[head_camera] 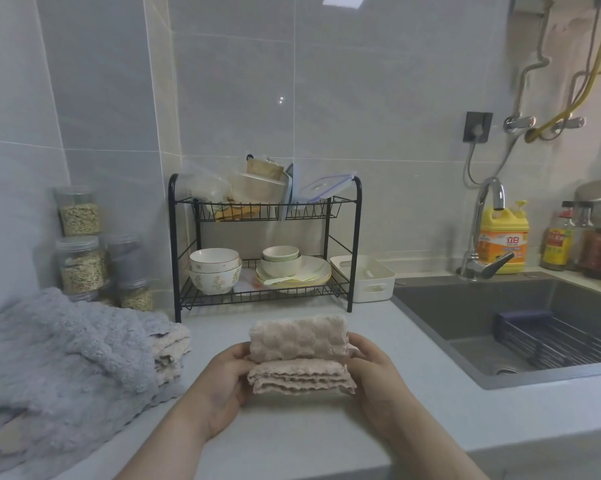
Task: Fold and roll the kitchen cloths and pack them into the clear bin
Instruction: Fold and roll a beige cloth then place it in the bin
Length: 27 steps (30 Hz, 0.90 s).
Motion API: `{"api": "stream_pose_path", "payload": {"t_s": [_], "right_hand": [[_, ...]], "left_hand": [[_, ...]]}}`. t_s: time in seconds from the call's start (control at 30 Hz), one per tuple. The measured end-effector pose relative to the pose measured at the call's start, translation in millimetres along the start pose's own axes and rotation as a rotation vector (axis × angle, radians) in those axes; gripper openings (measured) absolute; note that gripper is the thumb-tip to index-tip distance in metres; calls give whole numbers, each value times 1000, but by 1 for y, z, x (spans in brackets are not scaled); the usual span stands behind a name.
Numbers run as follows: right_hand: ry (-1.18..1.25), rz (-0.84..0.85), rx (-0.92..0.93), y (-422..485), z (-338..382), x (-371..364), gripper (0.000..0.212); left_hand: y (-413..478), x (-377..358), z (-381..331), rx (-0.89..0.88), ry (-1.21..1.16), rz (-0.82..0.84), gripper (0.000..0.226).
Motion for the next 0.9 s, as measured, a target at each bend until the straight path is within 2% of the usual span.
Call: {"api": "stream_pose_path", "payload": {"t_s": [0.2, 0.3, 0.37, 0.4, 0.43, 0.5, 0.57, 0.67, 0.77, 0.9], "right_hand": [[-118, -51, -65, 0, -7, 6, 39], [-91, -36, -82, -2, -6, 0, 25], [-172, -48, -60, -3, -5, -2, 49], [-254, -60, -39, -6, -2, -4, 59], [-323, -60, -14, -8, 0, -5, 59], [-407, -71, 16, -9, 0, -4, 41], [-420, -85, 19, -8, -1, -2, 28], [-381, -106, 16, -6, 0, 2, 48], [-313, -110, 34, -7, 4, 4, 42], [-251, -154, 61, -8, 6, 8, 54]], "left_hand": [[-3, -2, 0, 3, -41, -3, 35], [-7, -7, -1, 11, -69, 13, 42], [-7, -6, -2, -17, 19, 19, 27], [-6, -6, -1, -29, 73, 29, 32], [-5, -4, 0, -28, 110, 30, 34], [-4, -1, 2, -24, 119, 2, 35], [-3, 2, 4, -19, 135, -28, 53], [1, 3, 7, -26, 131, -27, 61], [-1, 0, 4, -54, 143, -23, 53], [-4, 3, 0, -86, 125, -44, 55]]}}
Point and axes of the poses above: each hand's wrist, its own y-axis towards the middle knuckle, its own x-axis out of the back of the hand, z = x × y, the point moved 9 cm from there along y, towards the middle knuckle, and after that the axes turned 4 degrees about y, right-handed, at the moved point
